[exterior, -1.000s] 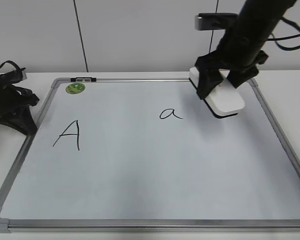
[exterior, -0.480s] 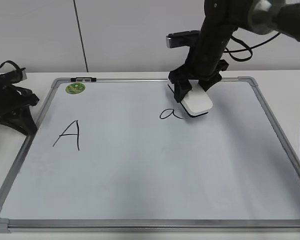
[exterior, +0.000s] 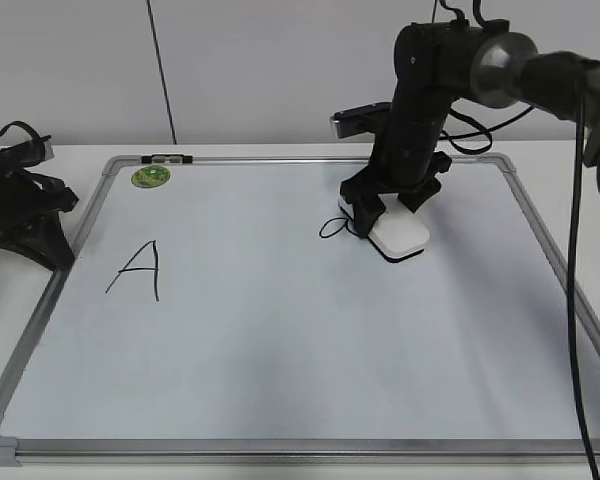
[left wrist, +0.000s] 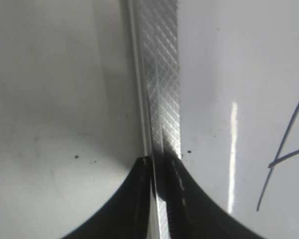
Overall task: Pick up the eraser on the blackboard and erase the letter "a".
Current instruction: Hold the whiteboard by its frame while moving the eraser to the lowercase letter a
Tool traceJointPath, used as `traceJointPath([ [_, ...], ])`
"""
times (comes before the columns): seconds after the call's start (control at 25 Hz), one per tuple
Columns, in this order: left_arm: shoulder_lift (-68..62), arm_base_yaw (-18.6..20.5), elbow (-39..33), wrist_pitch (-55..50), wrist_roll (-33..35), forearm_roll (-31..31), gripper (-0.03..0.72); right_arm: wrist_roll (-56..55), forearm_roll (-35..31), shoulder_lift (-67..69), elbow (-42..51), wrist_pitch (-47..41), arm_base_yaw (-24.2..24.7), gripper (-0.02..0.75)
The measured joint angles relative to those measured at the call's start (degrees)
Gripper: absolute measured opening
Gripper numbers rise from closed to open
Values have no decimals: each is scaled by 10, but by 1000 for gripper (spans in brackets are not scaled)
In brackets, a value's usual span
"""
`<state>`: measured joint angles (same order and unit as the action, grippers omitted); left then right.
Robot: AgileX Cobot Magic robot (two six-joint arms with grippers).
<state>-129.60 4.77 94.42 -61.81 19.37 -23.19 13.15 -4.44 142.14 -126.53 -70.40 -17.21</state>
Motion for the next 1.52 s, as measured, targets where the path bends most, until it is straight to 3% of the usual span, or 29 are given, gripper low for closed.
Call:
traceJointPath([
  [0.52, 0, 0, 0, 0, 0, 0, 58, 11, -9, 7, -8, -4, -7, 536],
  [1.12, 0, 1, 0, 0, 0, 2, 60, 15, 23, 9, -8, 4, -119, 536],
  [1.52, 0, 1, 0, 0, 0, 2, 60, 4, 44, 17, -31, -10, -114, 536],
])
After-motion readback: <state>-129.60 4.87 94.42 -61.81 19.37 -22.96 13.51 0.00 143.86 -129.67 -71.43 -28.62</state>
